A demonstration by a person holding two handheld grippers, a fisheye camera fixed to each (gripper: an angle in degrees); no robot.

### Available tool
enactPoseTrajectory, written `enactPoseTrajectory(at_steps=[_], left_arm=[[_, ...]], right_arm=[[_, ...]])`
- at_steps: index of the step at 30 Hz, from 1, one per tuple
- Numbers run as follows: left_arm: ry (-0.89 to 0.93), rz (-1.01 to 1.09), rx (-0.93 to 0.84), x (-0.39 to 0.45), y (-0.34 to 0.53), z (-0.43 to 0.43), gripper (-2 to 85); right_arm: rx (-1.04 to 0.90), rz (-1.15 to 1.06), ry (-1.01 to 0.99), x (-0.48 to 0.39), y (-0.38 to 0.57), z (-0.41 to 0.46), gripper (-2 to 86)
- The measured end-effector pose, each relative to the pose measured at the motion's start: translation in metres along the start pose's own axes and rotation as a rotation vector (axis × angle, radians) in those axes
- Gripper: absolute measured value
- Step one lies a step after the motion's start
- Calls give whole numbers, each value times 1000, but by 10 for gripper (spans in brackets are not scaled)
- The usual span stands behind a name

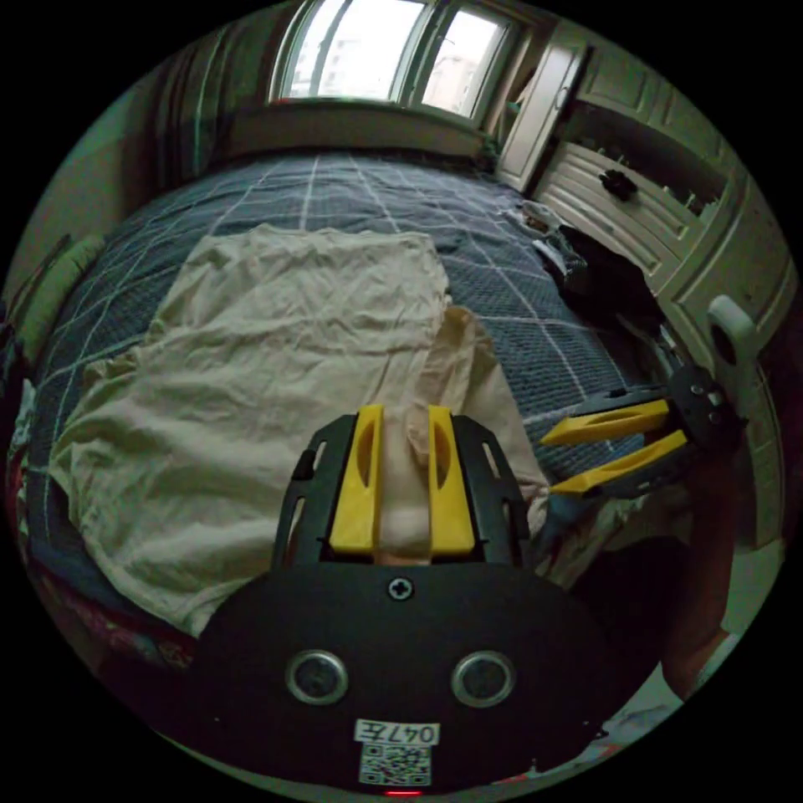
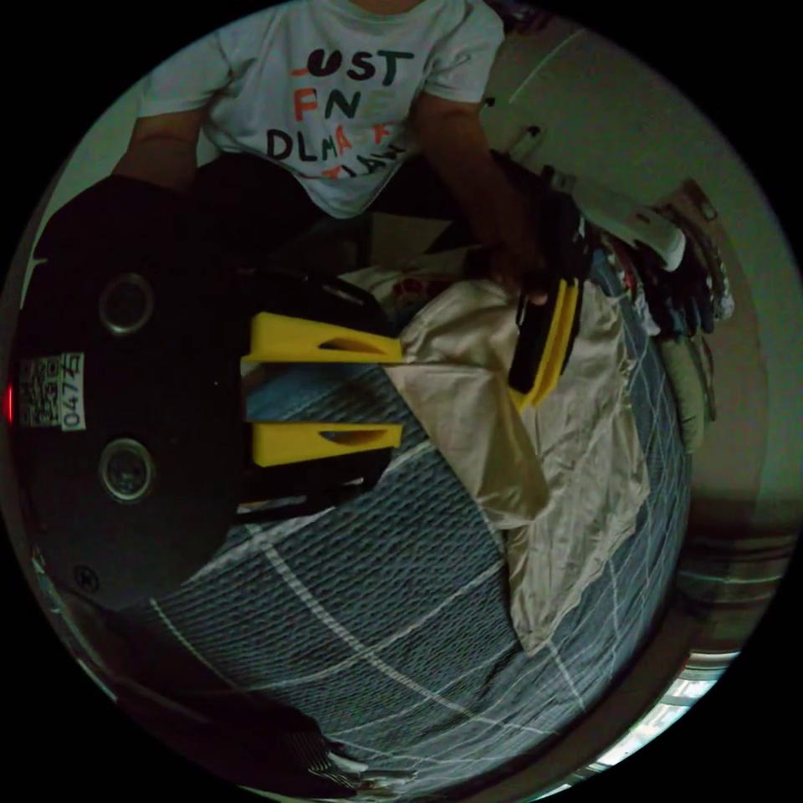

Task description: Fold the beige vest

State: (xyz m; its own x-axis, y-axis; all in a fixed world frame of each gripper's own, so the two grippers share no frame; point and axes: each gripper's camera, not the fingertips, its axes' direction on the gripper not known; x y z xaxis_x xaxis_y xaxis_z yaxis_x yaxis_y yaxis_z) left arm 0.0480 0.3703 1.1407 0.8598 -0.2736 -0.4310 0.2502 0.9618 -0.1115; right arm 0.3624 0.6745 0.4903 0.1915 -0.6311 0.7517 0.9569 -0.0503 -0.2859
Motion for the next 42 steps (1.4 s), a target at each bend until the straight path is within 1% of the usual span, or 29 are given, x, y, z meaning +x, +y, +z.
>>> enactPoseTrajectory(at_steps=[2, 5, 7, 8, 9, 11, 14, 17, 19, 22, 23, 24, 25, 26, 27, 29, 30, 31, 32, 33, 34, 35, 36, 38, 39, 40, 42], left_arm=[[-49, -16, 25, -9, 5, -8, 80], [-120, -38, 116, -21, 11, -31, 75], [-102, -15, 154, -22, 12, -41, 69], [-51, 47, 150, -17, 9, -43, 66], [13, 134, 122, -9, 5, -40, 68], [43, 223, 52, 2, -2, -27, 71], [-69, 202, -41, -4, -7, -5, 74], [23, 173, -139, -24, -3, 5, 73], [27, 184, -145, -33, 2, 7, 72], [25, 182, -156, -48, 5, 0, 76], [6, 185, -142, -54, 7, -7, 79], [-19, 187, -105, -61, 11, -18, 79], [-34, 184, -81, -64, 14, -23, 77], [-58, 176, -23, -72, 20, -36, 74], [-54, 175, 32, -78, 26, -47, 69], [12, 201, 74, -83, 34, -57, 66], [70, 236, 73, -83, 39, -58, 67], [88, 250, 68, -83, 41, -58, 67], [92, 269, 59, -84, 45, -54, 68], [51, 275, 44, -86, 49, -48, 69], [25, 274, 29, -88, 51, -44, 69], [2, 272, -23, -94, 55, -33, 70], [32, 261, -82, -103, 59, -25, 70], [55, 234, -43, -118, 68, -30, 72], [86, 248, -45, -128, 72, -38, 78], [102, 249, -41, -133, 75, -44, 82], [149, 191, 39, -171, 90, -82, 95]], right_arm=[[-14, -6, -12, -2, -3, 0, 62], [20, -15, -81, -6, -13, 0, 47], [0, -3, -83, -8, -20, 4, 32], [-13, 4, -81, -9, -25, 6, 21], [-12, 7, -83, -10, -27, 5, 15], [-25, 4, -114, -16, -36, -3, 4], [-76, -5, -85, -34, -45, -22, 1], [-61, -31, -46, -55, -54, -45, 0], [-97, -38, -35, -58, -60, -41, 0], [-237, -38, -126, -50, -64, -19, 0], [-281, -22, -148, -46, -60, -20, 0], [-277, -10, -153, -44, -58, -25, 0], [-210, 15, -137, -40, -53, -42, -1], [-98, 35, -103, -38, -51, -62, 0], [-38, 40, -80, -37, -51, -73, 0], [235, 29, 85, -45, -59, -106, 0], [298, 26, 124, -49, -63, -110, -1], [389, 16, 192, -56, -73, -115, -2], [431, 13, 247, -61, -86, -114, -3], [429, 13, 267, -63, -95, -112, -4], [379, 25, 294, -64, -113, -103, -4], [299, 44, 316, -61, -132, -89, -4], [259, 53, 322, -59, -140, -81, -4], [99, 97, 306, -47, -170, -46, -4], [55, 108, 305, -45, -175, -38, -4], [47, 122, 310, -44, -183, -34, -4], [54, 174, 373, -47, -192, -50, -3]])
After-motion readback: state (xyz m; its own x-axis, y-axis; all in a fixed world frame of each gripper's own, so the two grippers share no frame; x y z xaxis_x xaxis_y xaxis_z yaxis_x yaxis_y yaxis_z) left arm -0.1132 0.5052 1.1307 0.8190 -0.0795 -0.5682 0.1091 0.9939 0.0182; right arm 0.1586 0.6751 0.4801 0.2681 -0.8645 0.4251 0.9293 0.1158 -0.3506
